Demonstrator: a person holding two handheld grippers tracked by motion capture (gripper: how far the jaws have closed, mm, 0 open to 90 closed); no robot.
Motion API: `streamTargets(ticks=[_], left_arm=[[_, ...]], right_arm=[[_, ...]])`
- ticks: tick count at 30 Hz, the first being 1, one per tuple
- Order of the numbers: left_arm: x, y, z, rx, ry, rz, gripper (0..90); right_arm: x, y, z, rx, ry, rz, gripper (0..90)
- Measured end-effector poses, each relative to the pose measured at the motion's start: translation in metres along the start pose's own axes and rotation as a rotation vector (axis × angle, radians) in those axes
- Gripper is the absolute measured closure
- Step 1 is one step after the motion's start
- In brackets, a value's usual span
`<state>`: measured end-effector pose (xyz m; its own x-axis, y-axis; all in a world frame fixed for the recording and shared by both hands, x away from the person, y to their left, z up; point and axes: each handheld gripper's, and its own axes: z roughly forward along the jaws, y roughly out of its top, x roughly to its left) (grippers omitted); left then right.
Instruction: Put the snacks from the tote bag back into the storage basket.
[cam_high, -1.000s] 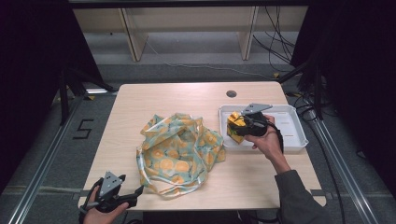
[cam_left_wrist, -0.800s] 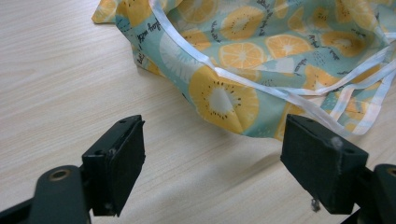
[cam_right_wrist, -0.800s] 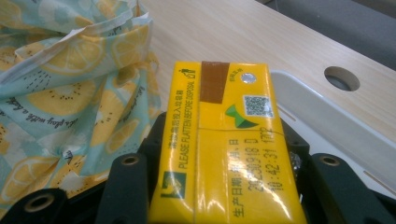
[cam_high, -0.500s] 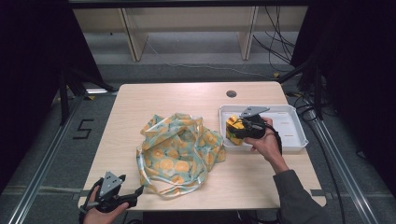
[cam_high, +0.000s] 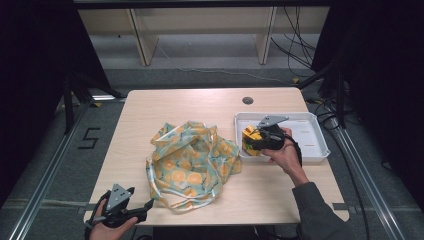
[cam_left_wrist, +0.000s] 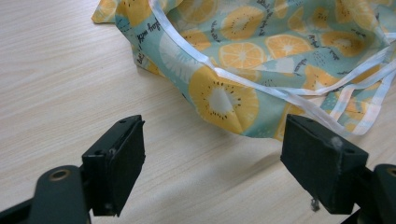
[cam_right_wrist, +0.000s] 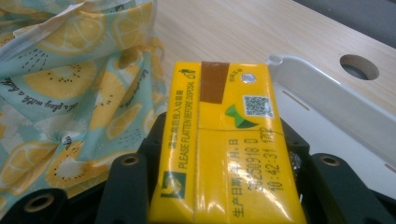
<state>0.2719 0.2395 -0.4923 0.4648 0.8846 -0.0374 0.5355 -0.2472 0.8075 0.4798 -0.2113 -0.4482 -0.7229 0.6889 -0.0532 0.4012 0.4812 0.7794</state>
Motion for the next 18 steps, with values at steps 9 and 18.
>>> streamTargets(ticks=[9, 18], left_arm=[[-0.0001, 0.0, 0.0, 0.001, 0.0, 0.001, 21.0], [-0.0002, -0.0002, 0.0009, -0.001, -0.001, -0.003, 21.0]], right_arm=[[0.0, -0.0031, 0.0011, -0.001, 0.015, 0.022, 52.2], [-0.0001, -0.006, 0.0034, -0.009, 0.019, 0.0, 52.0]])
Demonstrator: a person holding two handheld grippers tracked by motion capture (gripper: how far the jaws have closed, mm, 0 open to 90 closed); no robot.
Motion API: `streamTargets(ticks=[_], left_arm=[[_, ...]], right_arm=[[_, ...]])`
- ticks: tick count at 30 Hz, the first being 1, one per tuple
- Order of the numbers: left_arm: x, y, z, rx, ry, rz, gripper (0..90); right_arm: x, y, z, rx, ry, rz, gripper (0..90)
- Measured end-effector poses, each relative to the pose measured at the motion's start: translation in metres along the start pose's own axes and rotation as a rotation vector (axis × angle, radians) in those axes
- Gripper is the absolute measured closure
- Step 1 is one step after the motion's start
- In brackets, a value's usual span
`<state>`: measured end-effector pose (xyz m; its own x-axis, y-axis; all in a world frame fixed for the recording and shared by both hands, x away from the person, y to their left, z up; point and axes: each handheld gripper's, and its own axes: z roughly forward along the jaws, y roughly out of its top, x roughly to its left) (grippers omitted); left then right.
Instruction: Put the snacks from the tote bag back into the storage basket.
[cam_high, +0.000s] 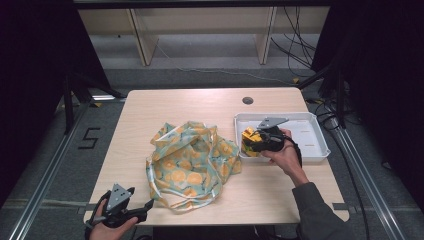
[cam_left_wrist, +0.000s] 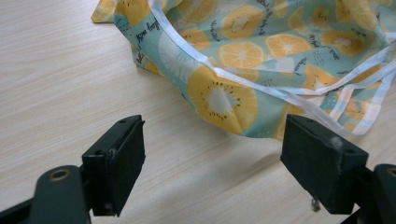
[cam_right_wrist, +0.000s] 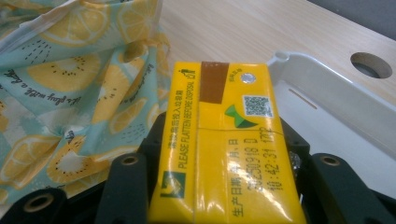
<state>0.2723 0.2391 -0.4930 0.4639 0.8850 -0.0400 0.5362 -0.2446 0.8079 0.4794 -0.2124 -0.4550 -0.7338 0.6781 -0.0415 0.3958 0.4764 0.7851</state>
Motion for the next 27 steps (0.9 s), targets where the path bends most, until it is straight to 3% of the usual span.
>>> streamTargets(ticks=[5, 6, 17, 23, 27], left_arm=[[0.0, 0.0, 0.0, 0.0, 0.002, -0.001, 21.0], [0.0, 0.0, 0.0, 0.0, 0.001, 0.0, 21.0], [-0.001, 0.0, 0.001, 0.001, 0.004, -0.001, 21.0], [0.0, 0.0, 0.0, 0.006, 0.006, 0.012, 21.0], [0.0, 0.0, 0.0, 0.004, 0.004, 0.01, 21.0]], right_arm=[[-0.001, -0.002, 0.0, -0.009, 0.007, -0.015, 51.8], [0.0, -0.002, -0.001, -0.004, 0.005, 0.001, 51.8], [-0.001, -0.007, -0.002, -0.011, 0.009, -0.001, 50.6], [0.001, -0.006, -0.005, -0.013, -0.006, 0.062, 32.7], [0.0, -0.002, -0.015, -0.044, -0.002, 0.075, 29.8]])
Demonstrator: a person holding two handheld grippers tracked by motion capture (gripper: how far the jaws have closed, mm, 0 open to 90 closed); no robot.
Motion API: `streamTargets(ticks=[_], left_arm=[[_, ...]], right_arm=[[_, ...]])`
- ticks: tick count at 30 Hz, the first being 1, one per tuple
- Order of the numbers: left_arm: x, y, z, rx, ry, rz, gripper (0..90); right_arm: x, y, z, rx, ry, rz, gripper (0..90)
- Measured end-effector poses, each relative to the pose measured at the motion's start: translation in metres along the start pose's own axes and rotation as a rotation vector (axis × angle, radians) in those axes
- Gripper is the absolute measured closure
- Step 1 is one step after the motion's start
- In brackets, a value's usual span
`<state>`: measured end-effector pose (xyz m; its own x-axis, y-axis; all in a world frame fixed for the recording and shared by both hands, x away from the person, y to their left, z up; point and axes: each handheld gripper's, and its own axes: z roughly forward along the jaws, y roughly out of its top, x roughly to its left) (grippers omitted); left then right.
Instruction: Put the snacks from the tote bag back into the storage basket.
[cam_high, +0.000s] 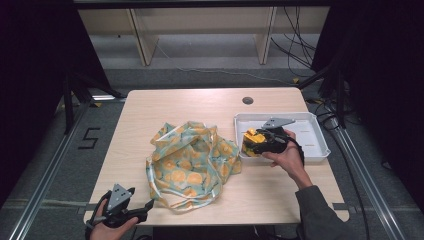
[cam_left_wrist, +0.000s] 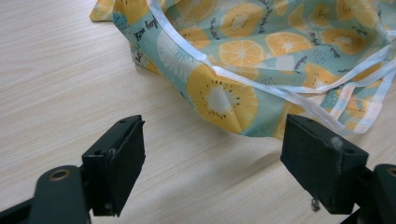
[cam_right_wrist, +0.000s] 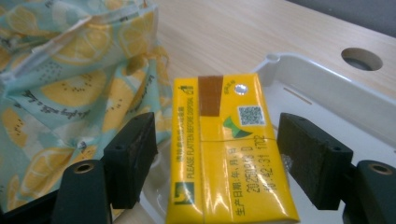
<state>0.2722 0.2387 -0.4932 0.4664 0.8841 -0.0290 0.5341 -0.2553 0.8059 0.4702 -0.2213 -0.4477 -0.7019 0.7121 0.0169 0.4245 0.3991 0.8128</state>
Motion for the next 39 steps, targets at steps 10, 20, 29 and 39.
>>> streamTargets(ticks=[10, 20, 29, 39], left_arm=[[0.0, 0.0, 0.0, 0.002, -0.003, 0.001, 21.0], [0.0, 0.0, 0.0, 0.0, 0.0, -0.011, 21.0], [0.0, 0.0, 0.001, -0.006, -0.004, -0.016, 21.0], [0.0, 0.0, 0.0, 0.001, 0.005, -0.006, 21.0]], right_arm=[[0.007, 0.008, -0.032, -0.07, -0.03, 0.032, 29.7], [0.016, 0.009, -0.056, -0.09, -0.054, 0.024, 42.4], [0.026, 0.005, -0.065, -0.104, -0.018, -0.003, 71.1], [0.034, -0.009, -0.054, -0.052, 0.042, -0.063, 90.0]])
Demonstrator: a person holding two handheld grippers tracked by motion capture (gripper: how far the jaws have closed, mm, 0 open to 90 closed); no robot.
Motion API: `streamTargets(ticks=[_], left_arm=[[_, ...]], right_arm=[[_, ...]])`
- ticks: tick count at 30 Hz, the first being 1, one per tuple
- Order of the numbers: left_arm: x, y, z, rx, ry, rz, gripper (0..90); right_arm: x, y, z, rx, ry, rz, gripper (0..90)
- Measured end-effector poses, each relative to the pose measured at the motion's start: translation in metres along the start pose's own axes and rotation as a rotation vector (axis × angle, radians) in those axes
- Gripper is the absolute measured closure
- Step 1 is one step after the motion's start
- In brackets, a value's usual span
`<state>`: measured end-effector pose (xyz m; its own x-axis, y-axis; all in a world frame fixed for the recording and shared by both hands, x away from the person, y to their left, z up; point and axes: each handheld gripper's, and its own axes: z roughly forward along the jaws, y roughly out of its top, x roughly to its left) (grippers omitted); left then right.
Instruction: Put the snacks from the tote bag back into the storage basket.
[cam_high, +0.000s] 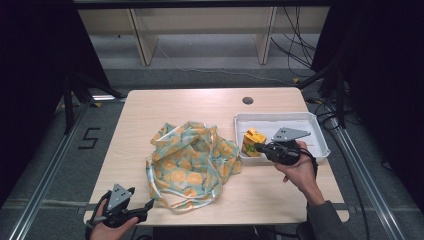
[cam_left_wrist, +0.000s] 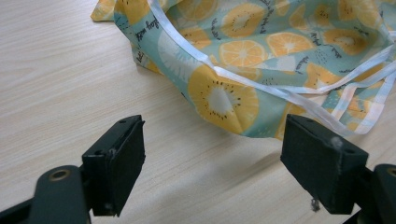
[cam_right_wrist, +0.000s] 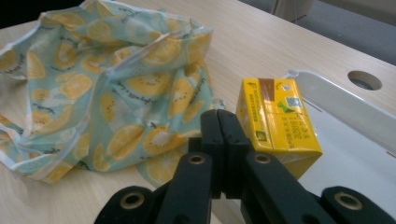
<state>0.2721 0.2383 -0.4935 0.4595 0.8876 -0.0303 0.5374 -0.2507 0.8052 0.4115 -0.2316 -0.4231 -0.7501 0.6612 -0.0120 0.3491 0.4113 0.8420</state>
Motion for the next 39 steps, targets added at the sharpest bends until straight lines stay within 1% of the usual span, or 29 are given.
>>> streamTargets(ticks=[1, 2, 3, 4, 6, 7, 8, 9, 10, 11, 12, 14, 15, 17, 18, 21, 22, 23, 24, 25, 26, 27, 28, 29, 30, 32, 37, 38, 39], left_arm=[[0.0, 0.0, 0.0, 0.001, -0.003, 0.011, 21.0], [0.0, 0.0, 0.0, 0.002, -0.003, 0.008, 21.0], [0.001, 0.0, 0.0, 0.002, -0.003, 0.012, 21.0], [0.001, 0.0, 0.0, 0.002, -0.002, 0.011, 21.0], [0.0, 0.0, 0.0, 0.001, -0.003, 0.01, 21.0], [0.0, 0.0, 0.0, 0.0, -0.003, 0.007, 21.0], [0.0, 0.0, 0.0, -0.002, -0.008, 0.003, 21.0], [0.0, 0.0, 0.001, -0.007, -0.01, 0.001, 21.0], [0.0, 0.0, 0.001, -0.005, -0.009, 0.001, 21.0], [0.0, 0.0, 0.001, -0.006, -0.009, 0.0, 21.0], [0.0, 0.0, 0.001, -0.006, -0.009, 0.001, 21.0], [0.0, 0.0, 0.001, -0.006, -0.009, 0.0, 21.0], [0.0, 0.0, 0.0, 0.005, -0.007, 0.011, 21.0], [0.0, 0.0, 0.0, 0.002, -0.008, 0.006, 21.0], [0.0, 0.0, 0.0, 0.002, -0.008, 0.006, 21.0], [0.0, 0.0, 0.001, 0.003, -0.008, 0.007, 21.0], [0.0, 0.0, 0.001, 0.003, -0.006, -0.001, 21.0], [0.0, 0.0, 0.001, 0.004, -0.008, 0.005, 21.0], [0.0, 0.0, 0.001, 0.003, -0.009, 0.002, 21.0], [0.0, 0.0, 0.001, 0.005, -0.008, 0.003, 21.0], [0.0, 0.0, 0.001, 0.005, -0.008, 0.003, 21.0], [-0.001, 0.0, 0.001, -0.004, -0.01, -0.007, 21.0], [-0.001, 0.0, 0.001, -0.001, -0.011, -0.006, 21.0], [-0.001, 0.0, 0.001, 0.002, -0.01, -0.002, 21.0], [0.0, 0.0, 0.001, 0.005, -0.009, 0.003, 21.0], [0.0, 0.0, 0.001, 0.004, -0.009, 0.003, 21.0], [-0.001, 0.0, 0.001, 0.005, -0.007, 0.003, 21.0], [-0.001, 0.0, 0.001, 0.005, -0.008, 0.003, 21.0], [-0.001, 0.0, 0.001, 0.005, -0.008, 0.005, 21.0]], right_arm=[[-0.001, -0.001, 0.001, 0.014, 0.004, -0.002, 90.0], [-0.002, -0.002, 0.002, 0.014, -0.005, -0.004, 90.0], [-0.002, -0.003, 0.003, 0.024, 0.0, -0.004, 90.0], [-0.002, -0.004, 0.005, 0.023, -0.005, -0.012, 90.0], [-0.002, -0.006, 0.006, 0.044, -0.005, 0.007, 90.0], [-0.003, -0.007, 0.007, 0.044, -0.009, -0.004, 90.0], [-0.003, -0.008, 0.009, 0.046, -0.012, 0.0, 90.0], [-0.003, -0.009, 0.01, 0.061, -0.006, 0.012, 90.0], [-0.004, -0.01, 0.011, 0.06, -0.002, 0.001, 90.0], [-0.005, -0.01, 0.012, 0.067, 0.002, 0.002, 90.0], [-0.006, -0.011, 0.013, 0.055, -0.022, -0.001, 90.0], [-0.008, -0.012, 0.012, 0.077, -0.017, 0.009, 90.0], [-0.01, -0.013, 0.012, 0.071, -0.022, 0.003, 90.0], [-0.01, -0.015, 0.013, 0.071, -0.027, 0.029, 90.0], [-0.013, -0.015, 0.013, 0.063, -0.029, 0.008, 90.0], [-0.014, -0.016, 0.013, 0.065, -0.034, 0.006, 90.0], [-0.011, -0.016, 0.013, 0.077, -0.033, 0.031, 90.0], [-0.012, -0.016, 0.014, 0.08, -0.03, 0.022, 90.0], [-0.014, -0.016, 0.014, 0.083, -0.034, -0.006, 90.0], [-0.013, -0.017, 0.013, 0.089, -0.038, 0.01, 90.0], [-0.015, -0.017, 0.014, 0.087, -0.04, 0.008, 90.0], [-0.016, -0.018, 0.013, 0.091, -0.041, 0.009, 90.0], [-0.017, -0.018, 0.014, 0.092, -0.04, 0.01, 90.0], [-0.019, -0.018, 0.013, 0.099, -0.036, -0.001, 90.0], [-0.018, -0.019, 0.013, 0.093, -0.046, 0.02, 90.0], [-0.022, -0.02, 0.012, 0.094, -0.05, 0.004, 90.0], [-0.025, -0.021, 0.01, 0.105, -0.065, 0.025, 90.0], [-0.027, -0.022, 0.011, 0.091, -0.065, -0.002, 90.0], [-0.026, -0.022, 0.01, 0.101, -0.07, 0.032, 90.0]])
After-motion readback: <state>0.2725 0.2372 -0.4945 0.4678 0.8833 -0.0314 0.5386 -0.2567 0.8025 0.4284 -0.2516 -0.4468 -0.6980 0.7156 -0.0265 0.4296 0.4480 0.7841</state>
